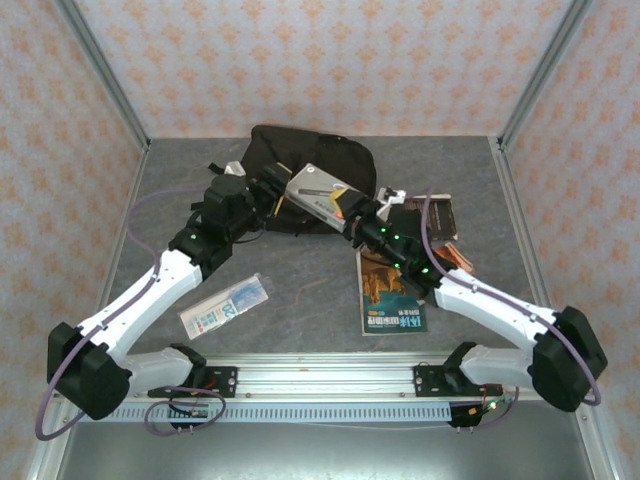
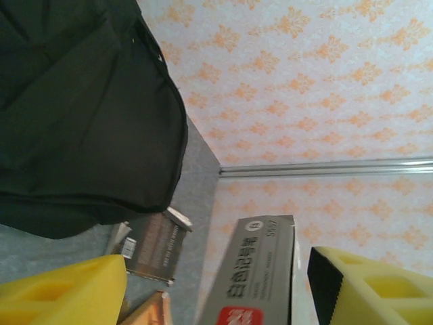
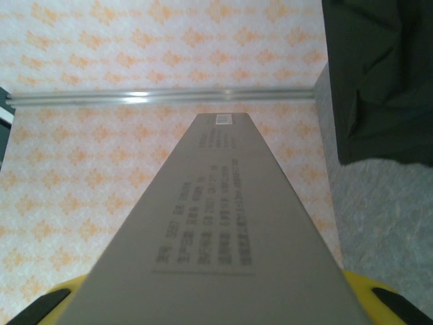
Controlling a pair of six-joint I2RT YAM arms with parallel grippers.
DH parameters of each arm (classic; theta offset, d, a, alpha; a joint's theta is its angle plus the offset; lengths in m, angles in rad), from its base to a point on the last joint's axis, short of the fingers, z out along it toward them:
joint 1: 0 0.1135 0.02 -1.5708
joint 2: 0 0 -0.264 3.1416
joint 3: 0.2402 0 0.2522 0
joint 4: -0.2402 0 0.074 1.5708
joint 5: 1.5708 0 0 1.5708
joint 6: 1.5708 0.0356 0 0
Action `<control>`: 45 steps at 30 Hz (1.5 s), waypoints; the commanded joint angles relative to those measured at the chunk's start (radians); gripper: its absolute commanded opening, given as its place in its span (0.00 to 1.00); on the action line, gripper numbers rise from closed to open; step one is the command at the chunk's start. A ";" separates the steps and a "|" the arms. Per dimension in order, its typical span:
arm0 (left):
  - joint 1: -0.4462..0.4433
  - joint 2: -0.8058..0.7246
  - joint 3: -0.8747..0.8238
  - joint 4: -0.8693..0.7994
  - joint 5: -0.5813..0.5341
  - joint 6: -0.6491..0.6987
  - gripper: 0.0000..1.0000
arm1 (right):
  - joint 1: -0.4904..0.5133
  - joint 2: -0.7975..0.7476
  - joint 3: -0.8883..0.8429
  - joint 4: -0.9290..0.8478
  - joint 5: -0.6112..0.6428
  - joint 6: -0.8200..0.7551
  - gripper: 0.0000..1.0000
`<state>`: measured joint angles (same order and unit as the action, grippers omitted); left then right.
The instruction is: Pack the student bag
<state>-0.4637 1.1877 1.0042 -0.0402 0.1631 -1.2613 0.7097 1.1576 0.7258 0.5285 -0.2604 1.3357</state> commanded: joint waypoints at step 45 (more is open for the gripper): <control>-0.140 1.497 1.710 -0.861 -0.091 0.851 0.37 | -0.366 -0.586 -0.033 -0.862 0.216 -0.575 0.34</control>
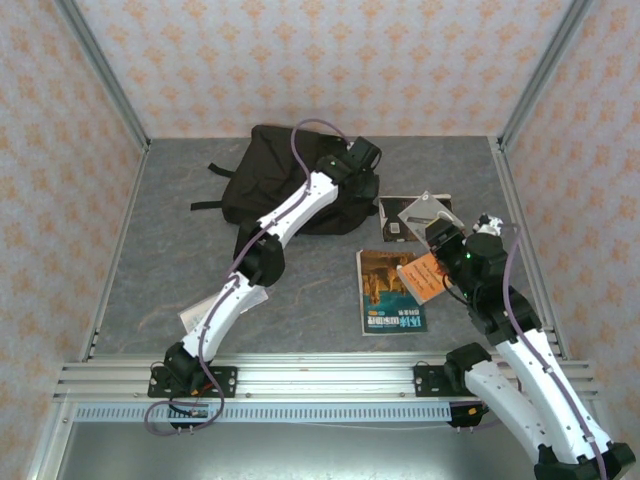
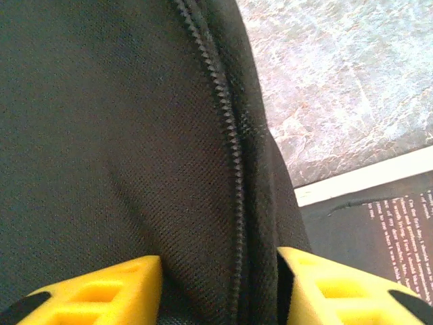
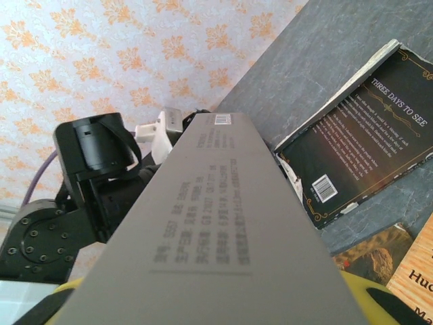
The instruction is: Pack the student bag
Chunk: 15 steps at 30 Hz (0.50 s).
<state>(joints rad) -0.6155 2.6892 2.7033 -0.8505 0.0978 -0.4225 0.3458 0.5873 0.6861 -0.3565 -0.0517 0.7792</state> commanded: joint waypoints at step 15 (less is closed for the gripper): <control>0.012 -0.480 -0.534 0.064 0.025 -0.023 0.00 | -0.004 -0.012 -0.019 0.036 -0.050 0.008 0.34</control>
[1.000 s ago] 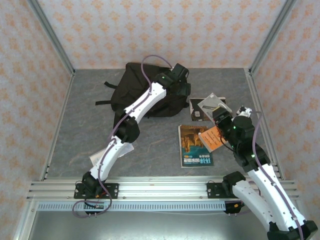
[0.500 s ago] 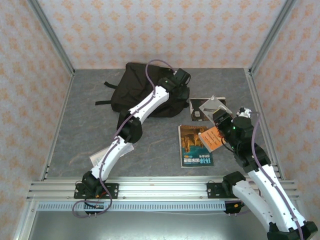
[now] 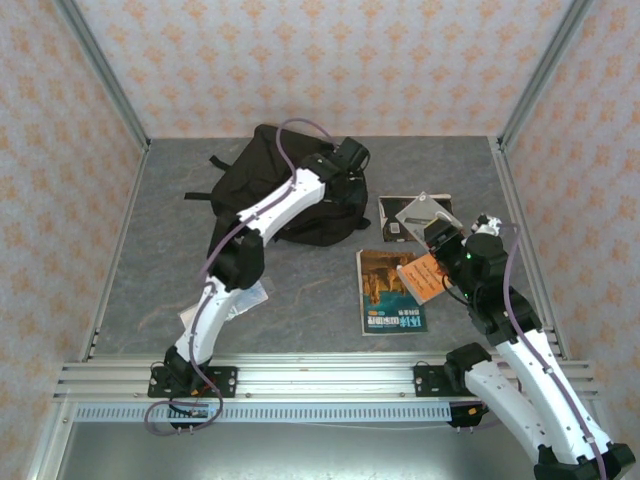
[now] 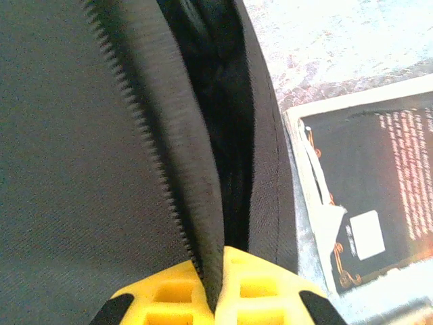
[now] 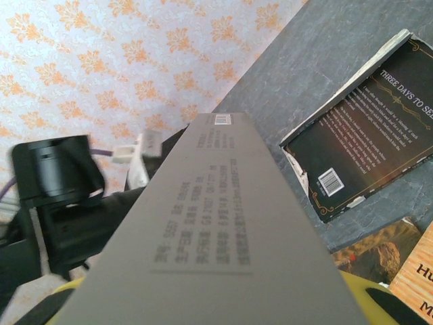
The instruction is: Pack the student bag
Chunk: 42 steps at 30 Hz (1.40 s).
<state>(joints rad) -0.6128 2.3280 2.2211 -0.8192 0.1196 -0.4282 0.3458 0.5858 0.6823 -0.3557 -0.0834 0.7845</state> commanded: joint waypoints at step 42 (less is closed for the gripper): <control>0.156 -0.355 0.081 -0.193 0.221 -0.011 0.00 | 0.126 0.828 0.293 0.563 -0.461 0.187 0.35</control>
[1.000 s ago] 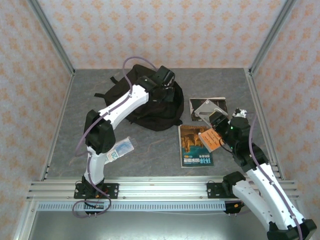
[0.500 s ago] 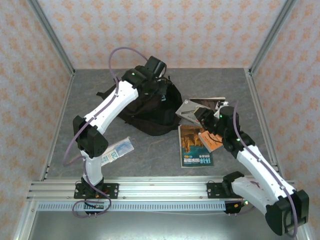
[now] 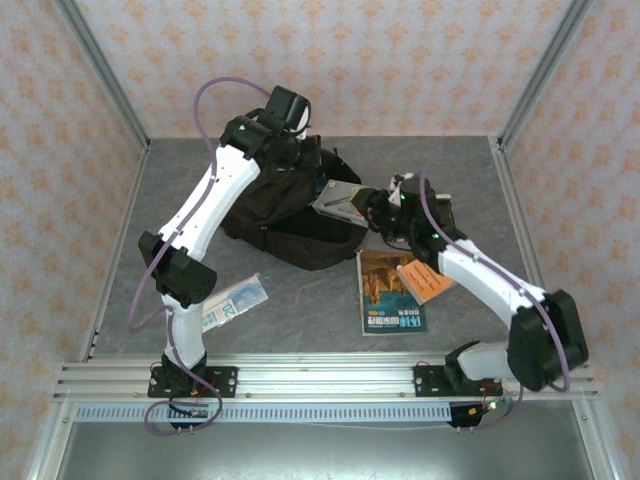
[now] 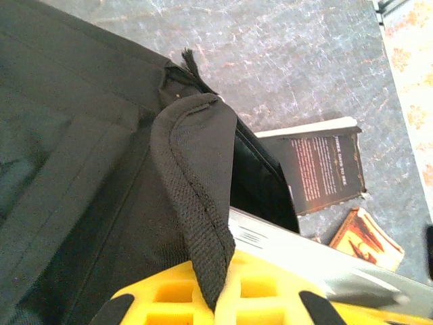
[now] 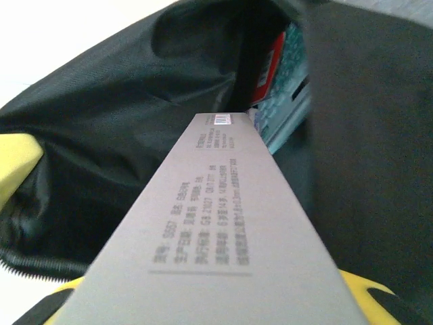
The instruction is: Pack the student bag
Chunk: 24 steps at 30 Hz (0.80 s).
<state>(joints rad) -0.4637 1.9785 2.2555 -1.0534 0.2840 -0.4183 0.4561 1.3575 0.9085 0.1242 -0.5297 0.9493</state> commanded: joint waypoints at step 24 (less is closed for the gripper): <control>0.068 0.053 0.191 0.116 0.205 -0.109 0.00 | 0.101 0.486 0.349 0.115 0.039 0.167 0.34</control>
<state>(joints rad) -0.3992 2.0663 2.3947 -1.0363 0.4023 -0.5079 0.5491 1.8038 1.1893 0.2237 -0.5011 1.1252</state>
